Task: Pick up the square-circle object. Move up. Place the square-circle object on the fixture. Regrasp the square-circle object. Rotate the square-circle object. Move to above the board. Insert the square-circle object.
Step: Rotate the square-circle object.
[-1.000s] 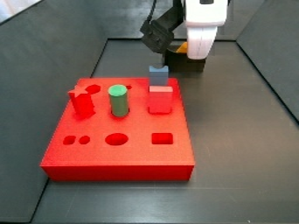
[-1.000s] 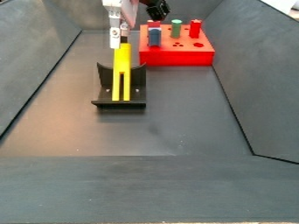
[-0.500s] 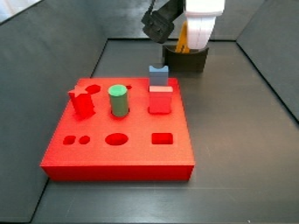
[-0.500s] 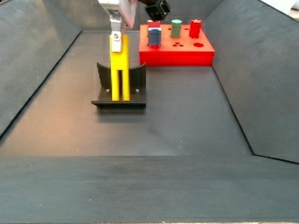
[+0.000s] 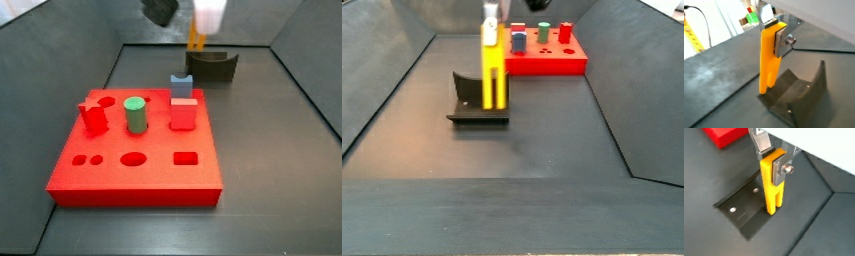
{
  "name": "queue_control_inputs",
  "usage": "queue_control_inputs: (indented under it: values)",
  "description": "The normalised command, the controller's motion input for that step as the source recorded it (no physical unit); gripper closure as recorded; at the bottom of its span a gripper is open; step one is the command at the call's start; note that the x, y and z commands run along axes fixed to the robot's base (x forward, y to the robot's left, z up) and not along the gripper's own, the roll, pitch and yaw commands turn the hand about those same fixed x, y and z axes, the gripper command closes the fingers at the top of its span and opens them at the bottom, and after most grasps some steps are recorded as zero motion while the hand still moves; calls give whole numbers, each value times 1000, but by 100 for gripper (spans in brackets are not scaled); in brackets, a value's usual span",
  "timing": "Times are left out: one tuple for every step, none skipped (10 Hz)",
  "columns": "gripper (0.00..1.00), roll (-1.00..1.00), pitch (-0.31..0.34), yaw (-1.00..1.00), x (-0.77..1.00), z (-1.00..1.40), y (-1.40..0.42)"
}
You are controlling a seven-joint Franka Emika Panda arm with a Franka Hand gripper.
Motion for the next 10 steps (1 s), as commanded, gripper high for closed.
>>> queue_control_inputs:
  values:
    - [100,-85,12,-46,-1000,704,143]
    - [100,-101,24,-49,-1000,683,134]
    - [100,-114,38,-47,-1000,660,125]
    - [100,-127,54,-45,-1000,635,117]
    - [100,-131,68,-43,-1000,605,108]
    - [100,-120,74,-34,-923,527,90]
    - [100,-106,82,-27,-741,385,60]
    - [100,-93,94,-19,-560,247,37]
    - [100,-77,97,-7,-294,107,19]
    - [100,-1000,210,-835,0,0,0]
